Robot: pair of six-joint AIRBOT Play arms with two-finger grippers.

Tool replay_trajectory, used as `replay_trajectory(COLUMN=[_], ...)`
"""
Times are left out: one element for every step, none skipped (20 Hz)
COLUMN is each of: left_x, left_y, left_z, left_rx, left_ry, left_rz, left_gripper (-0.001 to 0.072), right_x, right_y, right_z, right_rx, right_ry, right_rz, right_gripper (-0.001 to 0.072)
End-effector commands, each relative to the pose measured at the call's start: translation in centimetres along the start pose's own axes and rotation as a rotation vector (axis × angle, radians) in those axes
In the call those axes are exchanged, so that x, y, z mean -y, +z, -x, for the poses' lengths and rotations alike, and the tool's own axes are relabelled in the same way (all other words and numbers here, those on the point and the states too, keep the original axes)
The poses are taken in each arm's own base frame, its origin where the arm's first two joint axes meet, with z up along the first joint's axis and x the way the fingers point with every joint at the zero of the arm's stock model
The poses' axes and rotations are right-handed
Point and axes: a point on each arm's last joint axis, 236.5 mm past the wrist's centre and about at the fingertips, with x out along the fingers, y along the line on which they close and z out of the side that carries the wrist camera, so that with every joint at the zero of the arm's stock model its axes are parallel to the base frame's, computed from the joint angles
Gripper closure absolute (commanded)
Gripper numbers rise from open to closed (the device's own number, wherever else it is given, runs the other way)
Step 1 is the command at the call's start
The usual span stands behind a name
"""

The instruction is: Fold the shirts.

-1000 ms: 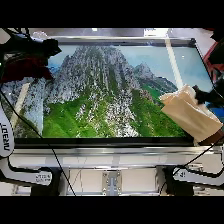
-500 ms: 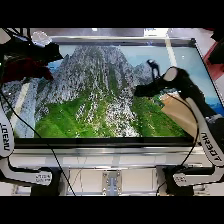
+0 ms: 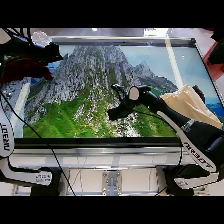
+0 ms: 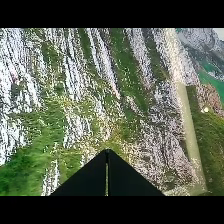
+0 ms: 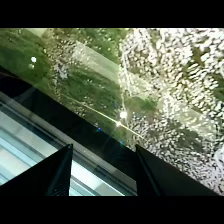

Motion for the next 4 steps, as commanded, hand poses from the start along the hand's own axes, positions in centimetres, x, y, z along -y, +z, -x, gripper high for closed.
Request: replay_trajectory(left_x=[-0.01, -0.01, -0.01, -0.01], left_y=[0.0, 0.01, 0.0, 0.01], left_z=[0.0, 0.0, 0.0, 0.0], left_rx=[0.0, 0.0, 0.0, 0.0], left_ry=[0.0, 0.0, 0.0, 0.0], left_rz=[-0.001, -0.001, -0.001, -0.001], left_gripper=[0.0693, 0.0693, 0.0693, 0.0693], right_x=[-2.71, -3.04, -3.19, -3.21], right_y=[-1.57, -1.75, -1.83, -1.84], right_z=[-1.12, -1.24, -1.29, -1.3], right_rx=[-0.039, -0.042, -0.044, -0.044], right_ry=[0.01, 0.011, 0.012, 0.012], right_rz=[0.044, 0.053, 0.056, 0.057], right_gripper=[0.0264, 0.0264, 0.0264, 0.0264])
